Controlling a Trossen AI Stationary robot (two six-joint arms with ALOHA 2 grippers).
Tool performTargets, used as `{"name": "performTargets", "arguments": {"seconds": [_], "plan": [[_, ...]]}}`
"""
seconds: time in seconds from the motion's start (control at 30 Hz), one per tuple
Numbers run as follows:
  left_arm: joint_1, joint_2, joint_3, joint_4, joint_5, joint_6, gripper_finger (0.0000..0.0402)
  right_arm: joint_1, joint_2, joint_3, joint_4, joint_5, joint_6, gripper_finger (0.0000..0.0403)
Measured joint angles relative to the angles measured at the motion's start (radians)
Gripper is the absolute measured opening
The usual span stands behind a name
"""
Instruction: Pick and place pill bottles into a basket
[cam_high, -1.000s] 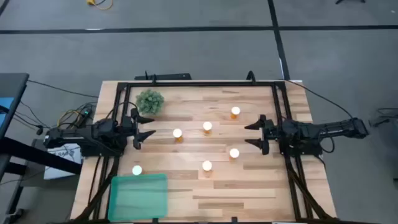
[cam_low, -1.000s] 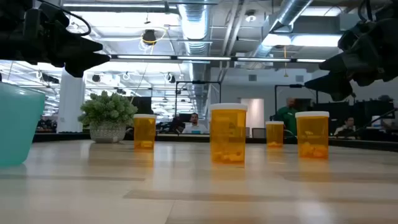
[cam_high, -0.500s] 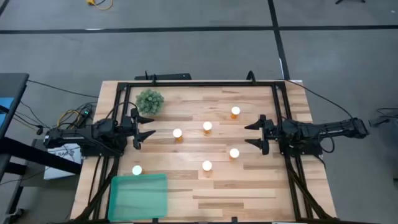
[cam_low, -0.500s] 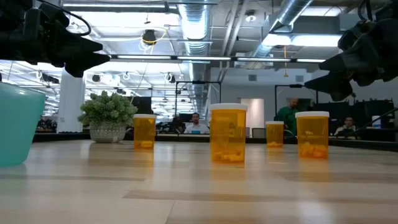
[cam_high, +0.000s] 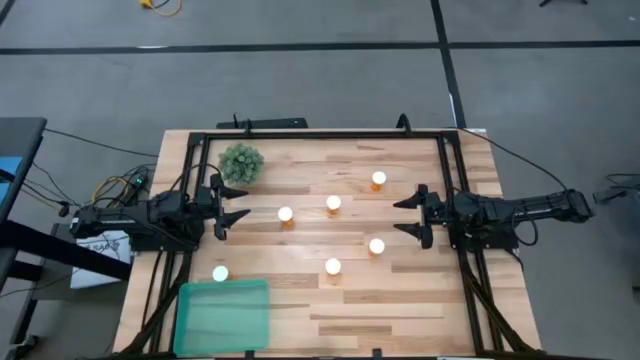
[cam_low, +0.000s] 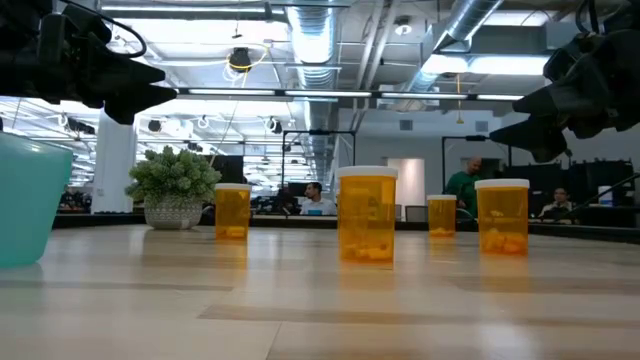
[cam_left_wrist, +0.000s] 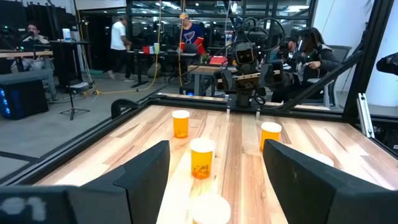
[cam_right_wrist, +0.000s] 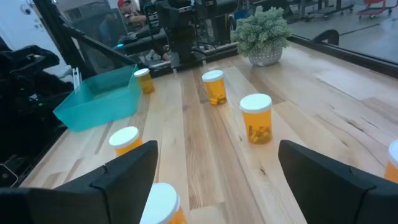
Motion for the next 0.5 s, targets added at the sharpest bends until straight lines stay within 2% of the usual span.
{"name": "performTargets", "arguments": {"seconds": [0.5], "plan": [[0.0, 0.0, 0.0, 0.0, 0.0, 0.0, 0.0249, 0.0, 0.0, 0.0, 0.0, 0.0, 0.0, 0.0327]]}}
